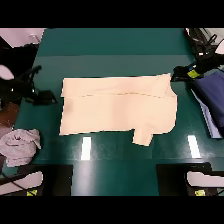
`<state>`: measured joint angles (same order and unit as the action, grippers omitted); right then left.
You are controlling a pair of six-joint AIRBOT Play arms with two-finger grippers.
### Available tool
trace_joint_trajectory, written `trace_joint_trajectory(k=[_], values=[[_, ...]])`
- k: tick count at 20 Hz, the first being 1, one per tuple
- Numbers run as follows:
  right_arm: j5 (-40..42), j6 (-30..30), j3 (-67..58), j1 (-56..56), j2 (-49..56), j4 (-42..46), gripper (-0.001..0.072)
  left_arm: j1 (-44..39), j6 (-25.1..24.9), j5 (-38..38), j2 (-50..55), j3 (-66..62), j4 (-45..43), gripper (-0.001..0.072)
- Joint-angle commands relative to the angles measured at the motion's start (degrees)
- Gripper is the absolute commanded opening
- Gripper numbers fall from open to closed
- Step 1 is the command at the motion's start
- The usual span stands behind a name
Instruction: Fold the shirts.
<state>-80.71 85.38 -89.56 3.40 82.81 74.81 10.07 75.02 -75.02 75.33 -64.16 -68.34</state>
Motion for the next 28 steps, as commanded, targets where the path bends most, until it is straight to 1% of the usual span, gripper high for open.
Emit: trace_joint_trajectory(k=[1,2,3,6,11,15,18,19,20,21,24,26,28], values=[[-0.37,-1.09,0.02,0.39,-2.78,-2.34,0.0324,3.21,-1.55,-0.37,-8.2,14.14,4.26,0.0525],[-0.5,-1.09,0.02,0.39,-2.78,-2.93,0.0324,3.52,-1.62,0.24,-9.49,17.7,4.17,0.0409],[-0.61,-1.07,0.02,0.39,-2.71,-3.32,0.0324,3.67,-2.16,0.72,-10.14,20.72,4.09,0.0348],[-1.4,-1.07,0.02,0.02,-2.71,-3.34,0.0324,3.67,-2.45,1.57,-10.16,25.81,4.11,0.0348],[-3.45,-1.07,0.02,-0.07,-2.71,-3.32,0.0324,3.67,-2.43,6.23,-10.14,31.21,4.55,0.0348],[-3.96,-1.07,0.02,-0.07,-2.71,-3.37,0.0324,3.67,-2.45,9.62,-10.14,31.61,9.05,0.0347],[-6.54,-1.14,0.02,0.0,-2.73,-3.26,0.0324,3.67,-2.43,11.65,-10.16,31.61,12.57,0.0345],[-7.41,-1.49,0.02,0.0,-2.73,-3.21,0.0324,3.67,-2.51,11.63,-10.16,31.61,13.31,0.0213],[-8.37,-1.51,0.04,0.0,-2.73,-3.21,0.0324,3.67,-2.73,11.61,-10.16,31.61,13.46,0.0054],[-9.38,-1.51,0.04,0.0,-2.73,-3.21,0.0324,3.67,-3.04,11.61,-10.16,31.61,13.49,0.0027],[-12.31,-1.49,1.77,0.02,-3.52,-3.08,0.0324,3.67,-3.06,10.23,-10.21,31.04,13.49,0.0026],[-11.26,-1.46,8.04,0.11,-6.56,-2.73,0.0324,3.67,-3.52,9.55,-11.41,30.64,13.42,0.0026],[-9.4,-1.42,17.53,0.15,-11.19,-2.8,0.0324,3.67,-3.52,9.75,-13.86,30.67,13.29,0.0026]])
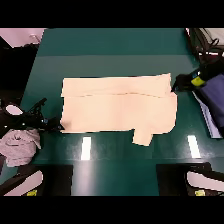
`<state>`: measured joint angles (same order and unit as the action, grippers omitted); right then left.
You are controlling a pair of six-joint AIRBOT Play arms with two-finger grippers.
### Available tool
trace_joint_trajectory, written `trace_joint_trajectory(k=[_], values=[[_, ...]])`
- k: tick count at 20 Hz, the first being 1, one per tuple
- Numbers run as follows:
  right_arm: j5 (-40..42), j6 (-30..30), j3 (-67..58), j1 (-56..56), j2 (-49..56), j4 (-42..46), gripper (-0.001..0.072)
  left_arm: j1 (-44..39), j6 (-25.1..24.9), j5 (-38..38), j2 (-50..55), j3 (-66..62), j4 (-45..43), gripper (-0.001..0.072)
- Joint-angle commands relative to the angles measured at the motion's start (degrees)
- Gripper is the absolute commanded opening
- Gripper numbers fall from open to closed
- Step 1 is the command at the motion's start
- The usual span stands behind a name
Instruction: Fold the shirts.
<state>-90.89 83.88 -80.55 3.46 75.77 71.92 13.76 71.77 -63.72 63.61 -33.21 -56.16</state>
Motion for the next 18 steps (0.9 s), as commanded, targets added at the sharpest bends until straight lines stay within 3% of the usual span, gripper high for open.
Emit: trace_joint_trajectory(k=[1,7,9,13,18], values=[[2.27,0.07,14.05,0.09,-6.73,0.07,0.0324,-0.02,-0.31,-1.66,-3.32,-0.31,1.07,0.0026],[12.44,2.93,43.06,5.11,-20.31,-3.26,0.033,-0.02,-1.31,-2.82,-4.81,-0.28,1.14,0.0026],[15.69,2.84,48.98,9.01,-23.02,-8.48,0.0459,-0.02,-1.29,-2.99,-4.81,-0.28,1.2,0.0026],[20.68,2.8,54.66,13.2,-24.39,-12.17,0.0458,-0.02,-1.31,-4.07,-4.81,-0.28,1.27,0.0026],[24.63,2.89,53.09,10.4,-20.22,-14.19,0.0449,-0.02,-1.31,-4.46,-4.81,-0.28,1.29,0.0027]])
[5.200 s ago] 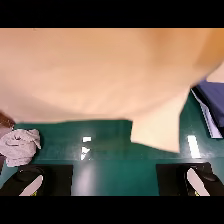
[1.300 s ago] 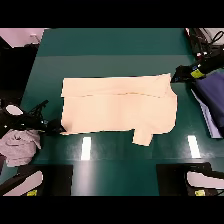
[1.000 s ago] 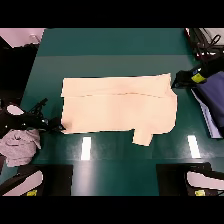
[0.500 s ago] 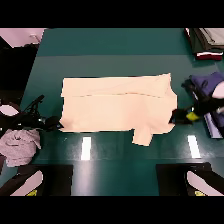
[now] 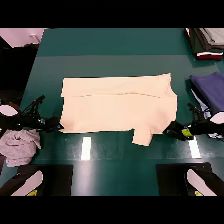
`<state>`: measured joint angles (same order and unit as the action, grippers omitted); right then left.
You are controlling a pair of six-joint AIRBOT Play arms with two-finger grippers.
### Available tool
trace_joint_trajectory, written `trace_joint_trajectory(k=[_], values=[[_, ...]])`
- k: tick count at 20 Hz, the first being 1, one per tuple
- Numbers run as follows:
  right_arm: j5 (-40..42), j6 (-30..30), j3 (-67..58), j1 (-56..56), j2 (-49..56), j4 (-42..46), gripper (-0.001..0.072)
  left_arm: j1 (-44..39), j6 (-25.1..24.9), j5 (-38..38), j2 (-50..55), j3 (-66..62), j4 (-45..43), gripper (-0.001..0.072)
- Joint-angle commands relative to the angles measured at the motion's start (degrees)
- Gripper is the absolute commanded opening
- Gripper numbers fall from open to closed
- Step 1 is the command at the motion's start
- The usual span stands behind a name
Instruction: Fold the shirts.
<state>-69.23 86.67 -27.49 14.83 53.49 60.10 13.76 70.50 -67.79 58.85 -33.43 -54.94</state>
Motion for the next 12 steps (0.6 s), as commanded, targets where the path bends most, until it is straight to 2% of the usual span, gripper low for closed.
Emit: trace_joint_trajectory(k=[1,4,7,9,12], values=[[3.61,0.09,-0.9,-1.9,3.67,-2.49,0.0442,-0.02,-0.04,-0.57,-0.04,-0.07,0.07,0.0026],[4.09,0.09,-4.02,-3.23,6.73,-1.88,0.0346,-0.02,-0.5,-1.16,-0.04,-0.07,0.04,0.0026],[1.2,-0.02,-6.03,-3.3,7.45,0.5,0.0017,-0.02,-0.5,-1.7,-0.04,-0.09,0.02,0.0026],[-1.95,0.0,-6.67,-3.28,5.31,5.49,0.0018,-0.02,-0.5,-3.63,-0.07,-0.09,-0.31,0.0025],[-11.06,0.07,-7.54,-2.05,-1.62,12.87,0.0017,-0.04,0.13,-7.23,-3.91,-0.07,-1.68,0.0024]])
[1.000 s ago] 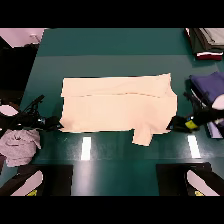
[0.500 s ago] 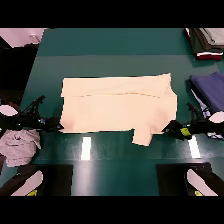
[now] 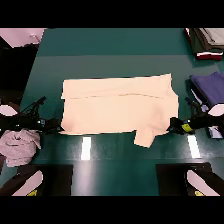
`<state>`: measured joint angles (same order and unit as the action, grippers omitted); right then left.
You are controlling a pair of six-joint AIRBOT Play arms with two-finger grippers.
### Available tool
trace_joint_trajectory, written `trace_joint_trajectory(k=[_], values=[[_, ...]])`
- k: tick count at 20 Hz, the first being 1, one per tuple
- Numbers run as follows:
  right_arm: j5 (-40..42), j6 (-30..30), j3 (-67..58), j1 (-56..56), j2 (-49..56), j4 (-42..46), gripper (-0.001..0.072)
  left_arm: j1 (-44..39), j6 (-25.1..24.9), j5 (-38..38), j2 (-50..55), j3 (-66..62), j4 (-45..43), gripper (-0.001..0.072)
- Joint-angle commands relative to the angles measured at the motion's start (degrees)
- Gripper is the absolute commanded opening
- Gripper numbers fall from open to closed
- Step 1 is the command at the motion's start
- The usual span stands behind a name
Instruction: Fold the shirts.
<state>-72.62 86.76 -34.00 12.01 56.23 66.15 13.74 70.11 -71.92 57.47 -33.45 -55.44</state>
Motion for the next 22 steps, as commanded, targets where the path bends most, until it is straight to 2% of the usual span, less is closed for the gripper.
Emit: trace_joint_trajectory(k=[1,3,6,10,12,19,22], values=[[-10.54,-0.02,-1.31,1.7,-6.75,7.58,0.0017,-0.02,1.55,-4.04,-5.38,-0.04,-1.2,0.0025],[-13.14,-0.02,-1.38,3.02,-12.02,7.3,0.0017,-0.02,3.41,-6.88,-11.54,-0.04,-1.09,0.0025],[-10.21,0.17,-1.38,2.97,-17.75,5.16,0.0017,-0.02,3.5,-7.74,-15.28,-0.07,0.24,0.0026],[-1.31,0.22,-1.38,2.97,-20.02,-1.44,0.0017,0.0,3.37,-0.48,-15.21,-0.28,4.42,0.0026],[1.05,0.17,-2.01,2.93,-17.75,-4.13,0.0017,-0.02,3.37,3.37,-15.19,-1.86,4.55,0.0026],[5.9,0.17,-16.85,-4.37,0.5,-3.02,0.0017,-0.02,2.91,13.66,-7.74,-9.11,4.74,0.0026],[7.93,0.22,-23.3,-7.06,8.79,-3.02,0.0017,0.0,-0.35,16.83,-1.64,-11.37,6.75,0.0026]])
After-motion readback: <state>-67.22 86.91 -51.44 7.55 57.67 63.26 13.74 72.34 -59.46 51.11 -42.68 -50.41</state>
